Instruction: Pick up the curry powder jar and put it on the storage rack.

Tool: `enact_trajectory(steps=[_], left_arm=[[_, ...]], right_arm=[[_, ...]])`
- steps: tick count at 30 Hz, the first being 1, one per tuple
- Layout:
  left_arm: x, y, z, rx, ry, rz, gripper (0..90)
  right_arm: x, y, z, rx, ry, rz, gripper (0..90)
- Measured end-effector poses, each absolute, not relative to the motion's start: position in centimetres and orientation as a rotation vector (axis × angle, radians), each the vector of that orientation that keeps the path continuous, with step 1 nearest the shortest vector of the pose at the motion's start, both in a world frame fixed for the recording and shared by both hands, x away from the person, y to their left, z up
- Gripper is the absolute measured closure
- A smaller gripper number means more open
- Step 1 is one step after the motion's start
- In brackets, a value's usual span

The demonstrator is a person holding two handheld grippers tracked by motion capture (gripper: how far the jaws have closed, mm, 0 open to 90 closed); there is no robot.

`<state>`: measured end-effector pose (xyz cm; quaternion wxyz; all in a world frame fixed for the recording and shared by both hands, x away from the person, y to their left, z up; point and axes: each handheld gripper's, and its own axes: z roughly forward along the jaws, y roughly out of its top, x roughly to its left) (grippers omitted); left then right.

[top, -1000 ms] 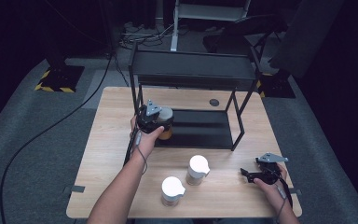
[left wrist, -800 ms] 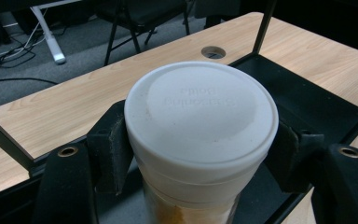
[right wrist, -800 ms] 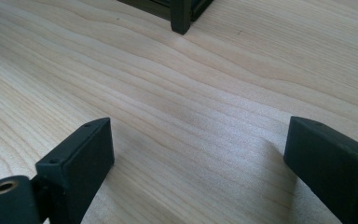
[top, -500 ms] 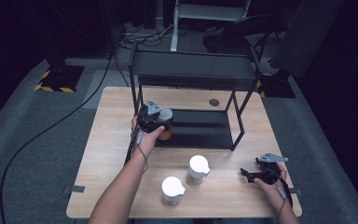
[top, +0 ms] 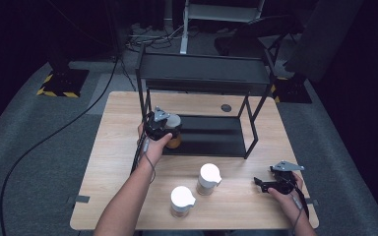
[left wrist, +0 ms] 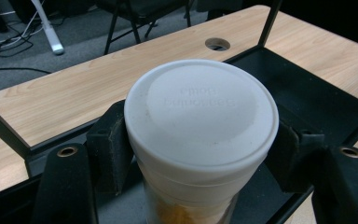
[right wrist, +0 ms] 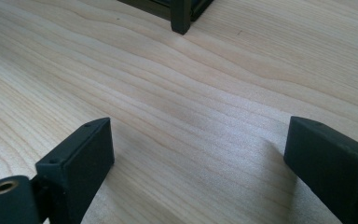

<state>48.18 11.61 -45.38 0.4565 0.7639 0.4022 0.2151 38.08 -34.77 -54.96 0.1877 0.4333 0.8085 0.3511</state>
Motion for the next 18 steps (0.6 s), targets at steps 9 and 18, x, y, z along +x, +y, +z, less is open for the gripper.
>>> enact_trajectory(steps=[9, 18], left_arm=[[48.2, 11.5, -45.5, 1.897, 0.989, 0.545, 22.6], [47.2, 11.9, -44.1, 1.847, 0.936, 0.575, 16.6]], right_arm=[[38.1, -34.8, -55.0, 1.219, 2.275, 0.988, 8.2], [38.1, -34.8, -55.0, 1.217, 2.277, 0.989, 8.1]])
